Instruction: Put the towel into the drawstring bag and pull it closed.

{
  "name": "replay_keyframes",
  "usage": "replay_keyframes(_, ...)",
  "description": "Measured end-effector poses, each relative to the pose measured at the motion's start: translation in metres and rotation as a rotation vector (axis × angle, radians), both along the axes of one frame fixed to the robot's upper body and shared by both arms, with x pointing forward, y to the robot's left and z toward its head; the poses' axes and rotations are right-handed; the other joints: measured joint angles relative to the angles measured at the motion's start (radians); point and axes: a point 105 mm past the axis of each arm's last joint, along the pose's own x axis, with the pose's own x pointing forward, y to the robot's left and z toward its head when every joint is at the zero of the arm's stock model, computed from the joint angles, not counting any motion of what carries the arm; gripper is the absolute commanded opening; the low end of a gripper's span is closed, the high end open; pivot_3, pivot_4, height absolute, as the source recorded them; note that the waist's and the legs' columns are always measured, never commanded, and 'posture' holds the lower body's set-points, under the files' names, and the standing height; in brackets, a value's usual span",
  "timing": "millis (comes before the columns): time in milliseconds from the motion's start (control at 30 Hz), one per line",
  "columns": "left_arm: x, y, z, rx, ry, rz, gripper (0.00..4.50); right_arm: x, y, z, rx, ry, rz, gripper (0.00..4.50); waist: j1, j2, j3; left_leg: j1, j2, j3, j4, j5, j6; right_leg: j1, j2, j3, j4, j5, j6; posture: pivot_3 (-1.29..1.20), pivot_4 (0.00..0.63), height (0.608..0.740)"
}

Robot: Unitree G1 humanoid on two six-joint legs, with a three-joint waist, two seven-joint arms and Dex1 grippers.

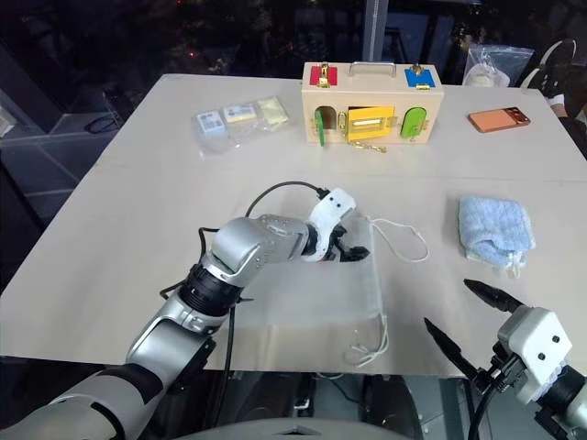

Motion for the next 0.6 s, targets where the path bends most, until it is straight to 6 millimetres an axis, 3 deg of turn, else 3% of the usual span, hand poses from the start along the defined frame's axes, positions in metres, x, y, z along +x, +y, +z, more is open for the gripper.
replay_keyframes(67,0.002,0.001,-0.002,0.004,-0.007,-0.005,2.81,0.000,0.001,0.001,-0.002,-0.005,0.000,4.50,0.000,0.000,-0.001,0.000,0.000,-0.001,0.001,0.000,0.000,0.001,-0.003,-0.001,0.000,0.000,0.000,0.00,0.150,0.740)
replay_keyframes(100,0.003,0.004,-0.005,0.015,-0.026,-0.029,2.44,0.000,0.003,0.002,-0.002,-0.006,-0.004,4.50,-0.001,0.001,-0.002,0.000,0.000,-0.001,0.001,0.000,0.000,0.001,-0.004,-0.002,0.000,0.000,0.000,0.00,0.150,0.740)
replay_keyframes(267,0.010,0.023,-0.006,-0.022,-0.079,-0.148,0.12,0.006,0.007,0.001,0.014,-0.009,-0.012,4.50,-0.004,0.002,-0.003,0.000,0.000,-0.001,0.000,0.000,0.000,0.000,-0.005,-0.002,0.000,0.002,-0.004,0.00,0.150,0.740)
replay_keyframes(367,0.016,0.040,-0.006,-0.042,-0.093,-0.256,0.02,0.010,0.010,0.003,0.023,-0.024,-0.012,4.50,-0.005,0.001,-0.003,-0.002,0.000,-0.001,0.000,-0.001,0.001,-0.002,-0.004,-0.002,0.000,0.002,-0.004,0.00,0.150,0.740)
replay_keyframes(467,0.035,0.073,0.007,-0.034,-0.166,-0.362,0.02,0.014,0.015,0.005,0.036,-0.038,-0.004,4.50,-0.005,0.000,0.000,-0.004,0.000,0.000,0.000,-0.001,0.001,-0.004,-0.002,-0.003,0.000,0.002,-0.004,0.00,0.150,0.740)
replay_keyframes(600,0.066,0.106,0.054,0.053,-0.327,-0.494,0.02,0.020,0.023,0.009,0.045,-0.060,0.025,4.50,0.001,-0.003,0.002,-0.013,-0.001,-0.001,0.005,-0.002,0.004,-0.009,0.002,-0.006,0.000,0.002,-0.004,0.00,0.150,0.740)
